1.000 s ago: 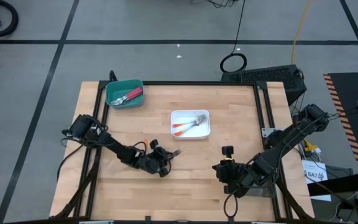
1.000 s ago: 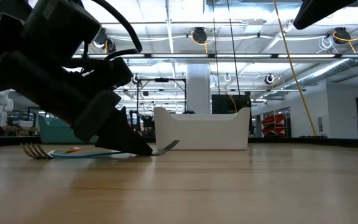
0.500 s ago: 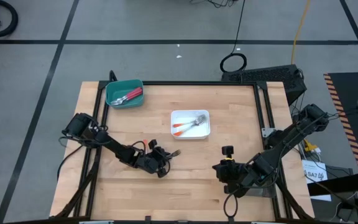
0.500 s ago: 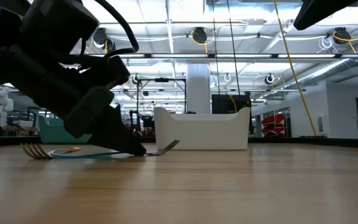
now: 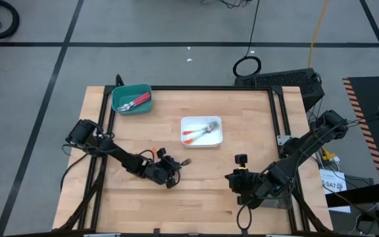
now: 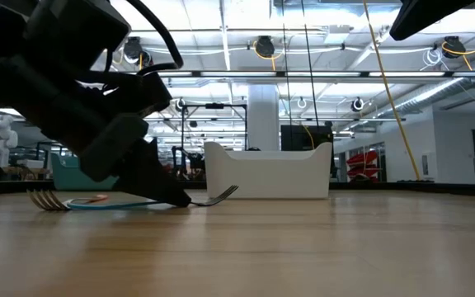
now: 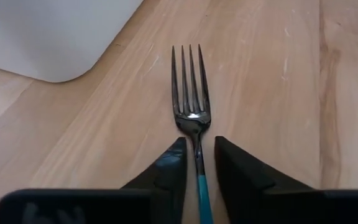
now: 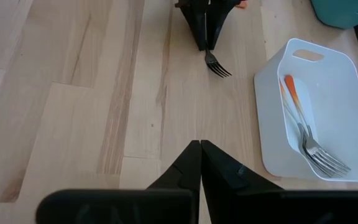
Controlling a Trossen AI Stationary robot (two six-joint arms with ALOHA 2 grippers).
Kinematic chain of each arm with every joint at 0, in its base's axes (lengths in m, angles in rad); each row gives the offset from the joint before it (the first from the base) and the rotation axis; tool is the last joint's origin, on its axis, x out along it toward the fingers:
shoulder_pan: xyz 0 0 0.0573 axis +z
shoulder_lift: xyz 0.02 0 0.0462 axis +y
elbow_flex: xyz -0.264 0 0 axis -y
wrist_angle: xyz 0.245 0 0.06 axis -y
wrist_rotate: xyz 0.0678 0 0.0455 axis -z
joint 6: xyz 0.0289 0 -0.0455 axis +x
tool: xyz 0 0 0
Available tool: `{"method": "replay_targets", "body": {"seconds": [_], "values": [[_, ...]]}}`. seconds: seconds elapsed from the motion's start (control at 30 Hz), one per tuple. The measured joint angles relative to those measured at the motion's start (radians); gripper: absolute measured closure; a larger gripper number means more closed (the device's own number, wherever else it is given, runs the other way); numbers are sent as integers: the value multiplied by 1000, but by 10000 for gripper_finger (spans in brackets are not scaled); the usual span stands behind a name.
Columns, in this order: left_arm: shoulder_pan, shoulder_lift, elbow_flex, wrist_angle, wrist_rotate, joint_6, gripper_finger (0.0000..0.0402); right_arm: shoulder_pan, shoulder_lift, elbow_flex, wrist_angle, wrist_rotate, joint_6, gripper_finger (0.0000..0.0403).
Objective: Sort silverware by color (type)
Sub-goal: Put the blue fork into the black bin
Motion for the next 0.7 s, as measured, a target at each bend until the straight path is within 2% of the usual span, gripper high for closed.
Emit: {"method": "replay_targets", "body": {"seconds": [0.23, 0.7], "values": [[4, 0, -2, -1, 5, 13, 389, 0, 0, 0, 0, 0, 0, 397], [0, 2, -4, 72, -4, 76, 385, 0, 0, 0, 0, 0, -2, 397]]}}
